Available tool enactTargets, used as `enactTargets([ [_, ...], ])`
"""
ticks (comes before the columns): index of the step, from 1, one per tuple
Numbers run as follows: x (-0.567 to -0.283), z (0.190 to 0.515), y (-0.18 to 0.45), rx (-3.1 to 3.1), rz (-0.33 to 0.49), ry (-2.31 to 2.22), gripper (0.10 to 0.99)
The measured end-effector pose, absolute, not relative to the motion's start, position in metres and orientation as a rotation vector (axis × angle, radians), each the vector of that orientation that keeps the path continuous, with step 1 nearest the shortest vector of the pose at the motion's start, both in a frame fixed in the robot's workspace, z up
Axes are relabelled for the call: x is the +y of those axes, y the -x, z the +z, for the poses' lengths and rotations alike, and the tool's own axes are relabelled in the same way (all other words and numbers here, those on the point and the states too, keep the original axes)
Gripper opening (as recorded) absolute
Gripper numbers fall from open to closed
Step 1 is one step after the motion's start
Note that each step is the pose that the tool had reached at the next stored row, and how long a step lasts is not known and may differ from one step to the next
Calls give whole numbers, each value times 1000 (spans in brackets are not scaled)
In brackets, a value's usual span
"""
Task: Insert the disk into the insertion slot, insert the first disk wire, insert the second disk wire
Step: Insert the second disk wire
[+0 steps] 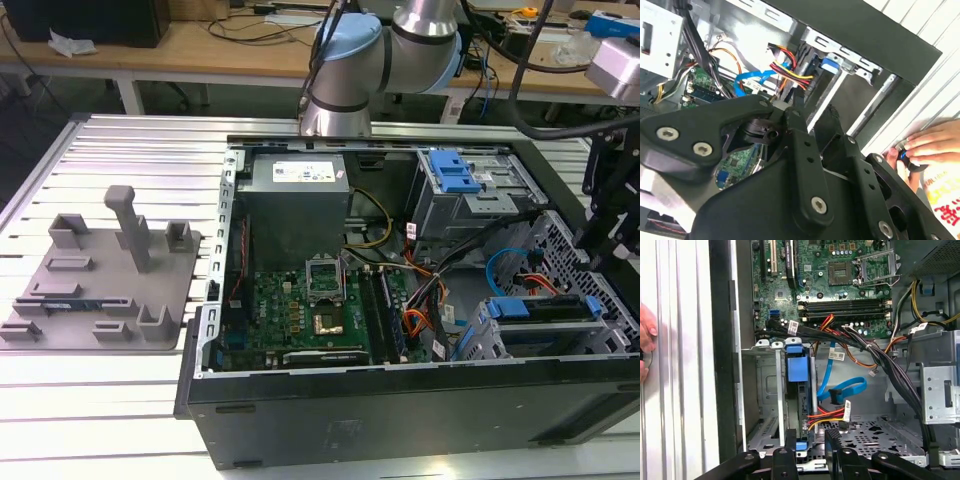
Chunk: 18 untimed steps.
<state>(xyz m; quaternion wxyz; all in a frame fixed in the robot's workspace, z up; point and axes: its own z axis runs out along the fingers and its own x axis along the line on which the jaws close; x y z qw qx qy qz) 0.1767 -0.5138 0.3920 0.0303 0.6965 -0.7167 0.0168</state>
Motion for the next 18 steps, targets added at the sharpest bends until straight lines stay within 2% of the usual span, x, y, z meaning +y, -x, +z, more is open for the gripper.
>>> enactTargets([
  [1,-506,392,-177,-2202,68,-2139,361],
  [3,-489,392,-175,-2147,174,-2084,361],
  [6,-472,392,-172,-2094,267,-2031,361],
  [10,-450,388,-165,-2090,275,-2027,361],
  [18,-444,382,-149,-1997,330,-2080,361],
])
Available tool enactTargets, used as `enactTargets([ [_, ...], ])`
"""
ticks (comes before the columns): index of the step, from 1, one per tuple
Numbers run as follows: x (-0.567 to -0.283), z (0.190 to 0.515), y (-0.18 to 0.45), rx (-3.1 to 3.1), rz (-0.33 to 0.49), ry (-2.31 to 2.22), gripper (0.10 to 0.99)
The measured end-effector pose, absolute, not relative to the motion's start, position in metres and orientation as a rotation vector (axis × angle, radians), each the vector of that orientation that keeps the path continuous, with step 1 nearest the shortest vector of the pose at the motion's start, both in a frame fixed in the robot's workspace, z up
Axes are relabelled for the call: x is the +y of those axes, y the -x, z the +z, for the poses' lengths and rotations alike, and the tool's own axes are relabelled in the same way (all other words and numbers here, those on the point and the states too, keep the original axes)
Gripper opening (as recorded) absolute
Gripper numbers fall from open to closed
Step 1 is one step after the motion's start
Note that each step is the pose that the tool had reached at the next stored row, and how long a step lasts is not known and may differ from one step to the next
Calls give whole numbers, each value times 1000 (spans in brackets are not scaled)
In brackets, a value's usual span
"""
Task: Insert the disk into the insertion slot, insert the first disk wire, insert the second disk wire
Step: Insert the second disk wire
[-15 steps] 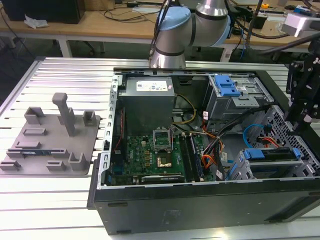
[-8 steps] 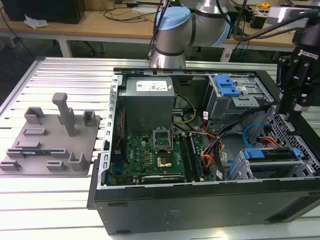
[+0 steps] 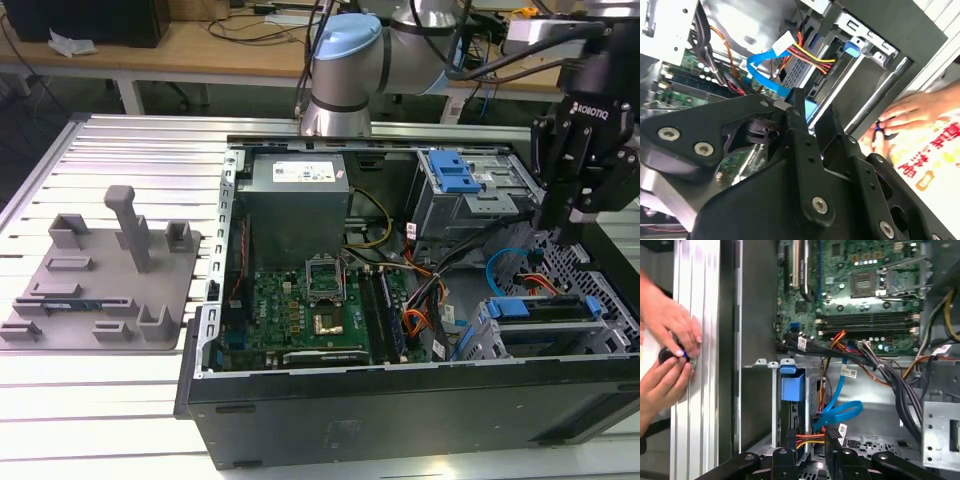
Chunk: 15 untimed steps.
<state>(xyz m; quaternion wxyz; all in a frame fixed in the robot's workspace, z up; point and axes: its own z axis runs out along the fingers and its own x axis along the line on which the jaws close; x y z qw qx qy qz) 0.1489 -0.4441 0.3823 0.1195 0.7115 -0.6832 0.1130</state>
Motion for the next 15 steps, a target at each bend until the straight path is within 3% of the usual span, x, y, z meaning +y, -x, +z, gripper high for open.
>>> enactTargets([
  [15,-443,361,-134,-1908,363,-2151,361],
])
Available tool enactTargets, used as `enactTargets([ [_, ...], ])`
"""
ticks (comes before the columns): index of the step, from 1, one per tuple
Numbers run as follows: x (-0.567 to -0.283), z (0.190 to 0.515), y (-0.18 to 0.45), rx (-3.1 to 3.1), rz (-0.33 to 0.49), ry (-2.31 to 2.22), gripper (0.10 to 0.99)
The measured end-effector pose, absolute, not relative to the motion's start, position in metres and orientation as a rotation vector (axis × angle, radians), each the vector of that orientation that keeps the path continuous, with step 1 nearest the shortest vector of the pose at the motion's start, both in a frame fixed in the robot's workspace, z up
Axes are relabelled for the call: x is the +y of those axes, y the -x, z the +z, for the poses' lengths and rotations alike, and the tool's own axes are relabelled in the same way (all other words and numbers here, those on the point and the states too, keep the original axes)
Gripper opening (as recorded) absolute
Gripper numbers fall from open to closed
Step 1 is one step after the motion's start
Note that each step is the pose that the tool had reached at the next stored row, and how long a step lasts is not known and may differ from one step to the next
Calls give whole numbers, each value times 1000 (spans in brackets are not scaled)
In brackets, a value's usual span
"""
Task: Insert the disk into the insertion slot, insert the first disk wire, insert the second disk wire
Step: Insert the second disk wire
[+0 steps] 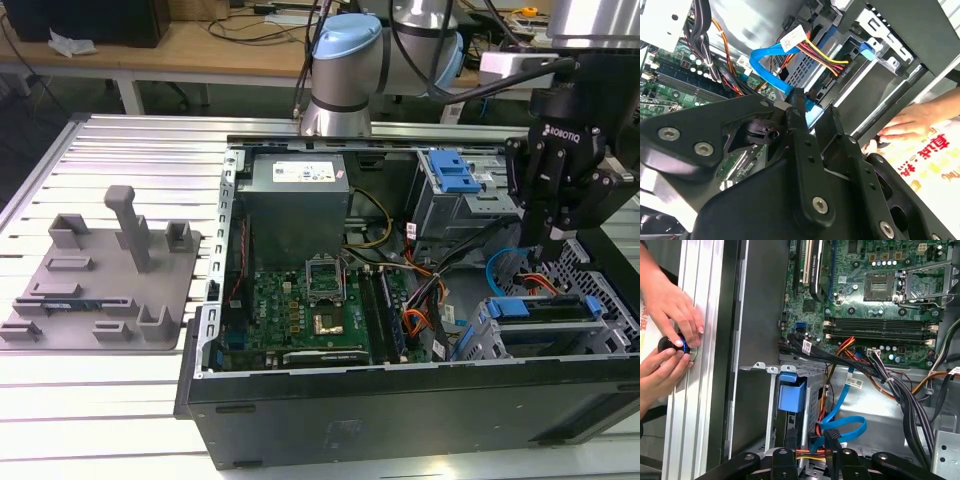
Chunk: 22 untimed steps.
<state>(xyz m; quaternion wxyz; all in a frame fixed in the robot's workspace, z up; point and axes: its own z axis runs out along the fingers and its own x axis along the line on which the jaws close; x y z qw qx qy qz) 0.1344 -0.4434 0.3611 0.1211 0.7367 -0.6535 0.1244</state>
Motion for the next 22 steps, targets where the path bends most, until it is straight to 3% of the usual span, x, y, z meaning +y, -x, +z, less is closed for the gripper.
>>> enactTargets([
  [16,-443,355,-138,-1908,363,-2151,361],
  [17,-443,355,-138,-1908,363,-2151,345],
  [20,-443,354,-137,-1908,363,-2151,165],
  [22,-443,354,-137,-1908,363,-2151,161],
])
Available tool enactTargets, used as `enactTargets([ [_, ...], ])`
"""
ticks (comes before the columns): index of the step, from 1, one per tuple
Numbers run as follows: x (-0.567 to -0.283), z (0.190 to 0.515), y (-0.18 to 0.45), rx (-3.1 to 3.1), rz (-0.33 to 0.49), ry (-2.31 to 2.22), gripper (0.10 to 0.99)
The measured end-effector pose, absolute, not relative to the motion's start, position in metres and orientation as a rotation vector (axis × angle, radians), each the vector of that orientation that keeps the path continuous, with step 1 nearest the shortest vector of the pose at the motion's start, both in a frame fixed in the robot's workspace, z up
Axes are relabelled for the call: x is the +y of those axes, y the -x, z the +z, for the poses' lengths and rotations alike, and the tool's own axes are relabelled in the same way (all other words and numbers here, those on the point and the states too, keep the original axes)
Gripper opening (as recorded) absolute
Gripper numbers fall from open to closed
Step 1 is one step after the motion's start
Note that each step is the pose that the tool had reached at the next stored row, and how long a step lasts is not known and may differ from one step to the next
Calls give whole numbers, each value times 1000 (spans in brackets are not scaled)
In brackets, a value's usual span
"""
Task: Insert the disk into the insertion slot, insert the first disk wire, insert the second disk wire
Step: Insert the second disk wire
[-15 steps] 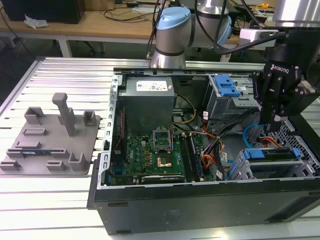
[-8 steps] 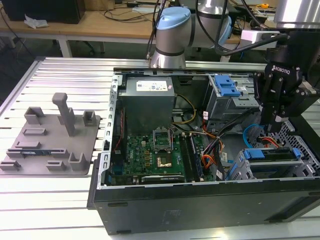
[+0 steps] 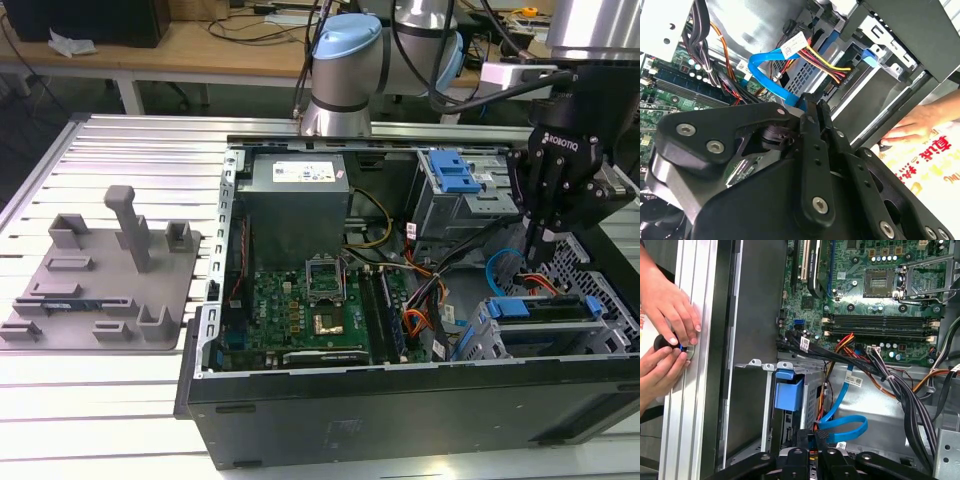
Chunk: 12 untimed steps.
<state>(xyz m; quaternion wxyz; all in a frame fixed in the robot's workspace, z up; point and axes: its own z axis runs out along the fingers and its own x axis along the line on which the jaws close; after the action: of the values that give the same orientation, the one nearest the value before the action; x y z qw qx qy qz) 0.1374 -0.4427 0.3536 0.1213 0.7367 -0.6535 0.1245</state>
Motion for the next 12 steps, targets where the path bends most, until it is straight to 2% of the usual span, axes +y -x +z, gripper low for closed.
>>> enactTargets([
  [5,-443,353,-137,-1910,361,-2152,161],
  [12,-451,355,-138,-1951,305,-2186,161],
])
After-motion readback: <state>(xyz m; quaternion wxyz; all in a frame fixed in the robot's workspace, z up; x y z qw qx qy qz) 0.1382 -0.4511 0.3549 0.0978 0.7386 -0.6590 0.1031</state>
